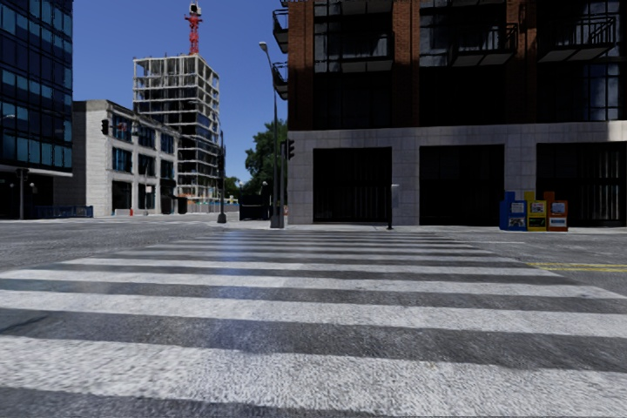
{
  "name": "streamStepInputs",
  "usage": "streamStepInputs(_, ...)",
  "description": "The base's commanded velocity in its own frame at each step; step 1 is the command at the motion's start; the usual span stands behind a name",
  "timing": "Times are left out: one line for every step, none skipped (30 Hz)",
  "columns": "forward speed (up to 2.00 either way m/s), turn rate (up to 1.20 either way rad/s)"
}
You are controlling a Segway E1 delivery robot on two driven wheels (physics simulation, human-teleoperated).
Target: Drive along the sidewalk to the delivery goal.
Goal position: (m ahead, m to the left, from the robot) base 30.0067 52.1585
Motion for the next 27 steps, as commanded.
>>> streamStepInputs(2.0,0.0)
streamStepInputs(2.0,0.0)
streamStepInputs(2.0,0.0)
streamStepInputs(2.0,0.0)
streamStepInputs(2.0,0.0)
streamStepInputs(2.0,0.0)
streamStepInputs(2.0,0.0)
streamStepInputs(2.0,0.0)
streamStepInputs(2.0,0.0)
streamStepInputs(2.0,0.0)
streamStepInputs(2.0,0.0)
streamStepInputs(2.0,0.0)
streamStepInputs(2.0,0.0)
streamStepInputs(2.0,0.0)
streamStepInputs(2.0,0.0)
streamStepInputs(2.0,0.0)
streamStepInputs(2.0,0.0)
streamStepInputs(2.0,0.0)
streamStepInputs(2.0,0.0)
streamStepInputs(2.0,0.0)
streamStepInputs(2.0,0.0)
streamStepInputs(2.0,0.0)
streamStepInputs(2.0,0.0)
streamStepInputs(2.0,0.0)
streamStepInputs(2.0,0.0)
streamStepInputs(2.0,0.0)
streamStepInputs(2.0,0.0)
